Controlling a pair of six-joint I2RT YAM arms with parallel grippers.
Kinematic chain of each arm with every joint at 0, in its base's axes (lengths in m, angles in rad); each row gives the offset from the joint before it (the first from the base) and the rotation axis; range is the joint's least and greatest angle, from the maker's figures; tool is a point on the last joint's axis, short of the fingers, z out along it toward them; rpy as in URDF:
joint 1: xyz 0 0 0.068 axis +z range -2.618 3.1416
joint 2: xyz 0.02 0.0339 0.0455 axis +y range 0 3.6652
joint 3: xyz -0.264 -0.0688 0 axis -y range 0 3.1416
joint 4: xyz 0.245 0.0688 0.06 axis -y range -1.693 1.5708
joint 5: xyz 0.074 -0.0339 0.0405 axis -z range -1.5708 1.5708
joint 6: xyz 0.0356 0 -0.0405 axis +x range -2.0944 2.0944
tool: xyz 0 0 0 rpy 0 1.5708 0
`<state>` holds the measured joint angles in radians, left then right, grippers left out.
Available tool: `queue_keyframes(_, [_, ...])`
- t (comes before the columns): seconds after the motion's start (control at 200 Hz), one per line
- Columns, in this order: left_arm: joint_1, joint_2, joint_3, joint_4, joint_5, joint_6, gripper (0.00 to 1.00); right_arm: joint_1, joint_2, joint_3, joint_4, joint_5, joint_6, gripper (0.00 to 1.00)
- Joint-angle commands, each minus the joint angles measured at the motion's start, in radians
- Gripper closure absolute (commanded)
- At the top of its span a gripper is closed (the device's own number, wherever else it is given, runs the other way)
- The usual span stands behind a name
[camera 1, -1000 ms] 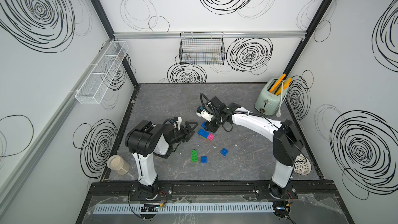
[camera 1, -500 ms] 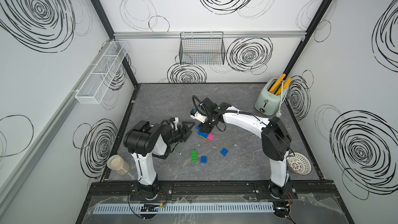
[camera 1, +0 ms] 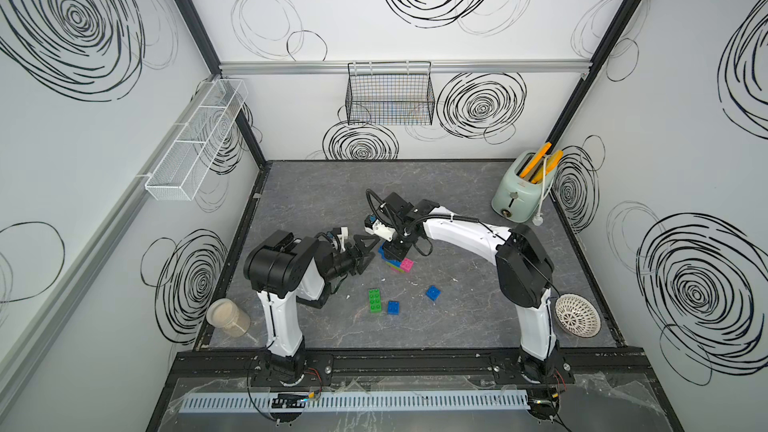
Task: Assemble a heart with lego
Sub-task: Assemble the lego brick with the lego brick.
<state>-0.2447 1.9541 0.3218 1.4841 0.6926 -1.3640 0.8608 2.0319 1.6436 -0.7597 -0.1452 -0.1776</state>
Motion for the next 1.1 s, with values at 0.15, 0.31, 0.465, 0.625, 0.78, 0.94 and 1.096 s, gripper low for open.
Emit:
queue_keyframes(0.15, [-0.041,0.030,0.011,0.134,0.039,-0.045,0.01,0.009,0.016,0.019,-0.052,0.023,-0.034,0.73])
queue_keyframes(0.31, [-0.070,0.038,0.002,0.144,0.049,-0.052,0.02,0.018,0.020,0.014,-0.055,0.043,-0.045,0.73])
queue_keyframes(0.465, [-0.077,0.048,0.002,0.168,0.053,-0.063,0.09,0.029,0.027,0.013,-0.058,0.054,-0.049,0.73])
queue_keyframes(0.625, [-0.082,0.054,0.006,0.176,0.055,-0.066,0.17,0.028,0.028,0.009,-0.060,0.048,-0.053,0.73])
queue_keyframes(0.78, [-0.083,0.069,0.010,0.192,0.058,-0.071,0.27,0.029,0.032,0.007,-0.058,0.033,-0.059,0.72])
queue_keyframes(0.94, [-0.090,0.086,0.019,0.211,0.063,-0.079,0.30,0.030,0.042,0.007,-0.058,0.026,-0.066,0.72])
queue_keyframes(1.096, [-0.096,0.095,0.035,0.224,0.062,-0.088,0.33,0.030,0.046,-0.001,-0.056,0.022,-0.070,0.72])
